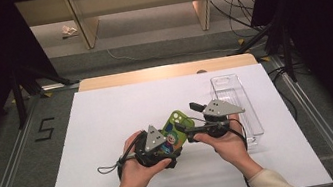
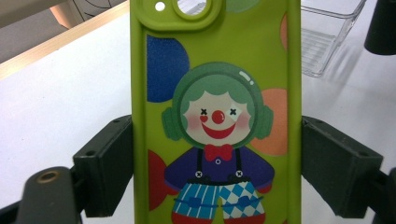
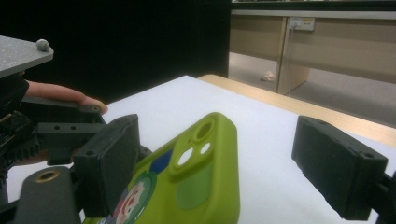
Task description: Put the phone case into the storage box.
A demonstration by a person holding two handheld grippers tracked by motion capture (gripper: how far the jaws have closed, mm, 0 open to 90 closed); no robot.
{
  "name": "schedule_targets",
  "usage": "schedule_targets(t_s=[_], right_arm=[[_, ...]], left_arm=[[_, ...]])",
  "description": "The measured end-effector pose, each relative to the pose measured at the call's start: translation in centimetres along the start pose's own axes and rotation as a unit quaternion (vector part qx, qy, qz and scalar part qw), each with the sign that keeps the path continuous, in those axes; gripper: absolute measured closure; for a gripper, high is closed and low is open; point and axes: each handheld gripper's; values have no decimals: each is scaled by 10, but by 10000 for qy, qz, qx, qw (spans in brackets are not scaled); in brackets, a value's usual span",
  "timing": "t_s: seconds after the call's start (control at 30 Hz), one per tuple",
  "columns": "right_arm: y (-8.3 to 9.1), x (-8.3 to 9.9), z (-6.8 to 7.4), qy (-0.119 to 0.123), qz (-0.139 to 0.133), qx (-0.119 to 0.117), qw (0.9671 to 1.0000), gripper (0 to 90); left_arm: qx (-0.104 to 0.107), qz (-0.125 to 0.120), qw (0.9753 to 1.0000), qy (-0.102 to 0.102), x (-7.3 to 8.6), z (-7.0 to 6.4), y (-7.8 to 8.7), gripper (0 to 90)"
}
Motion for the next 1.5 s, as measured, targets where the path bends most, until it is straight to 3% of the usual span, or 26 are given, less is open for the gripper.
schedule_targets(t_s=[0.57,1.5], right_arm=[[-10,2,1,-197,156,-46,9997,249],[-19,4,-4,-578,324,-258,9975,483]], left_arm=[[37,-6,10000,-46,0,-6,-2,166],[74,-9,10000,-64,0,-8,-3,166]])
Point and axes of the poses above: each handheld gripper's, and its own axes: y roughly backward along the jaws, x roughly out of its underside, z roughly to its left, and after that the axes turned 4 degrees about x, right-handed
